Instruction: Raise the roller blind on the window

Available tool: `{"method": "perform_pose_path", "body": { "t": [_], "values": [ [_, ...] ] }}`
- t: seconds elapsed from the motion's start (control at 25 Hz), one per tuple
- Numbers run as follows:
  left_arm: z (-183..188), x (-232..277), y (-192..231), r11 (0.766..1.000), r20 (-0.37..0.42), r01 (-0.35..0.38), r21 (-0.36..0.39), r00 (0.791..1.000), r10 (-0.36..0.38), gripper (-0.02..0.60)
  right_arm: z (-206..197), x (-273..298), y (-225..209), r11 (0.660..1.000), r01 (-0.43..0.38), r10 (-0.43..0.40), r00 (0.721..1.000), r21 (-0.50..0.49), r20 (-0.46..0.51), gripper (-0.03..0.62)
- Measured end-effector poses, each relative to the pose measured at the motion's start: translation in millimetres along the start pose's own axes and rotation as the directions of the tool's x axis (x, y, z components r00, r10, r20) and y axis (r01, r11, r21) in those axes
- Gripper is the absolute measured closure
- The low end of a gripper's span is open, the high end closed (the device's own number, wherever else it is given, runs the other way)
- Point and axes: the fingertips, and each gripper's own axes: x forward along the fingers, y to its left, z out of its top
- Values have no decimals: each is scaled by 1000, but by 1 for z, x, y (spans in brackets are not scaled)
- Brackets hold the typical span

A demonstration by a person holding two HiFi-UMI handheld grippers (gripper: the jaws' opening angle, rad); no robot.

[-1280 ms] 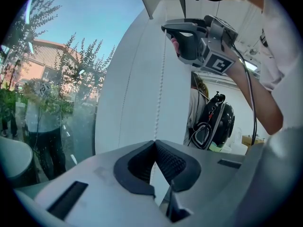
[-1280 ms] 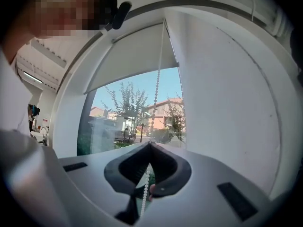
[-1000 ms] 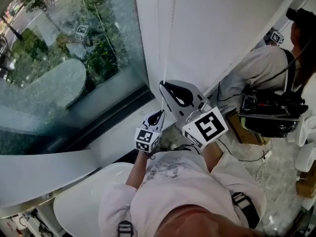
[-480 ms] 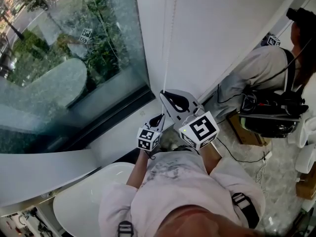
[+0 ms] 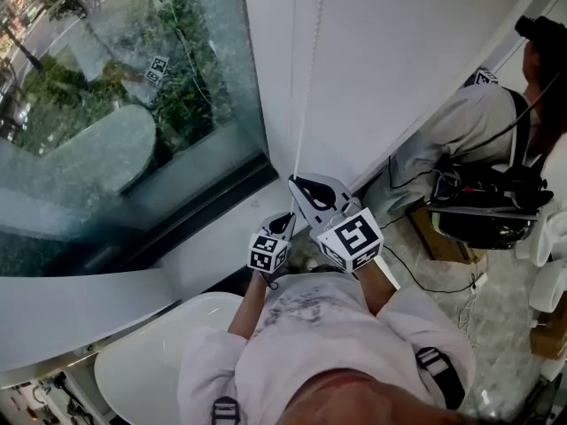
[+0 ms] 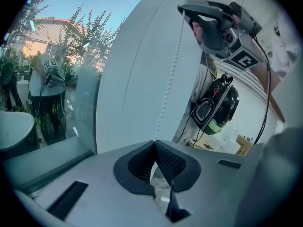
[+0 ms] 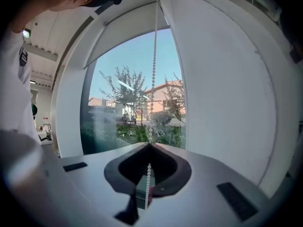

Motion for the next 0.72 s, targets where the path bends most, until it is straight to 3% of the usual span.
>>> {"method": "perform_pose_path", "body": {
  "t": [0.48, 0.72],
  "values": [
    [-21, 1, 2, 1000, -56, 1, -13, 998, -1, 574, -21, 7, -4, 999, -4, 5, 1000, 34, -26, 533],
    [-15, -4, 1, 1000, -19, -1, 11, 1000, 1, 574, -23, 7, -6, 1000, -8, 9, 1000, 24, -29, 533]
  ]
}}
